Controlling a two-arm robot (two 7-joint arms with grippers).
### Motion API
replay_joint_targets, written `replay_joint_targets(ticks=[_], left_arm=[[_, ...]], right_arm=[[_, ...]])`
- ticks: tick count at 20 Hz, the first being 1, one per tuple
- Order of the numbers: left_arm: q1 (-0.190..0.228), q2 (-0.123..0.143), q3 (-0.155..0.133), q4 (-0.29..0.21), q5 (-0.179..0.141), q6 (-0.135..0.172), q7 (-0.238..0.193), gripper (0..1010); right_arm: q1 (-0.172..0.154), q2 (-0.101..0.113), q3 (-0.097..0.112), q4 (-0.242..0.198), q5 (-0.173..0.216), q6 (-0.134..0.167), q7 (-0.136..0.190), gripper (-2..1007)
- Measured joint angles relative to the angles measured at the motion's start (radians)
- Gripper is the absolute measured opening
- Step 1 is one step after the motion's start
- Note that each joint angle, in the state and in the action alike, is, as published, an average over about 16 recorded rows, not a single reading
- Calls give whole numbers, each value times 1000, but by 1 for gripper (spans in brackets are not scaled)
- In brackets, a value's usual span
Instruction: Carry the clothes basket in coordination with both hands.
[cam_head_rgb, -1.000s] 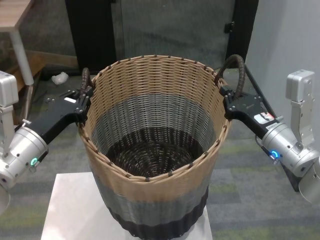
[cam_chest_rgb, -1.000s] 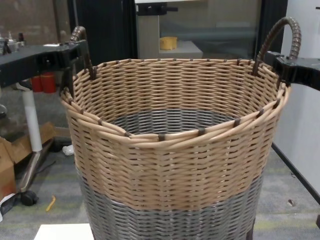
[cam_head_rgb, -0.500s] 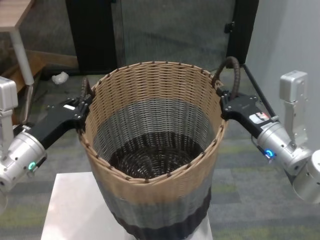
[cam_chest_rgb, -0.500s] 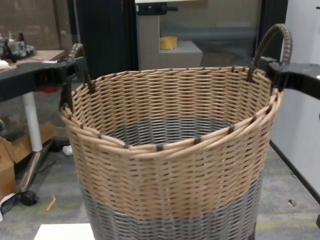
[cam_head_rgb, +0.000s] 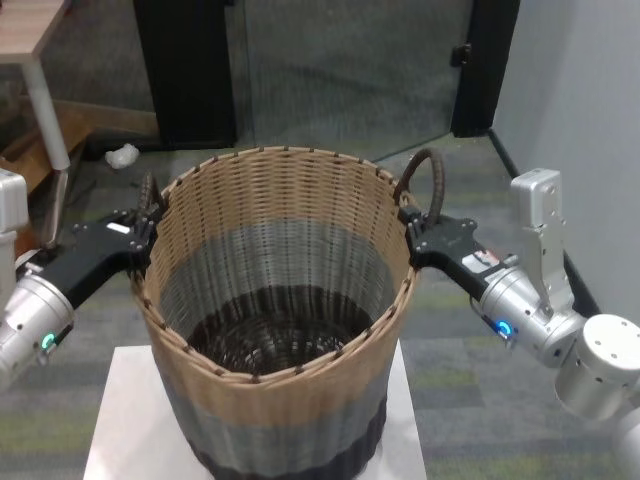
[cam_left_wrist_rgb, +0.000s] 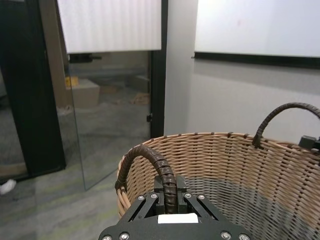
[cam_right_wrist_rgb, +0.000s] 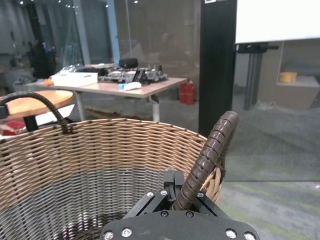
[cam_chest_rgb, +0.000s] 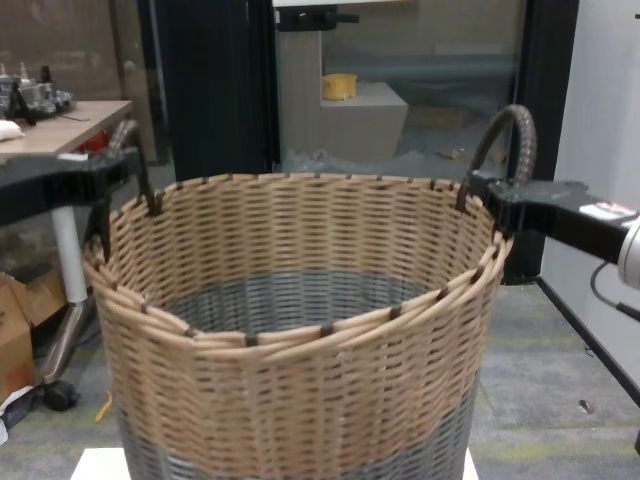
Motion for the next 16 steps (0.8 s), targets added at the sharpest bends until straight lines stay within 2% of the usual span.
replay_joint_targets(ticks=[8, 16], left_arm=[[-2, -12, -5, 52, 32, -15, 11, 151], [-4, -29, -11, 99, 69, -46, 20, 151]], right_arm=[[7, -20, -24, 56, -20, -23, 10, 10], [11, -43, -38, 106, -43, -67, 16, 10]])
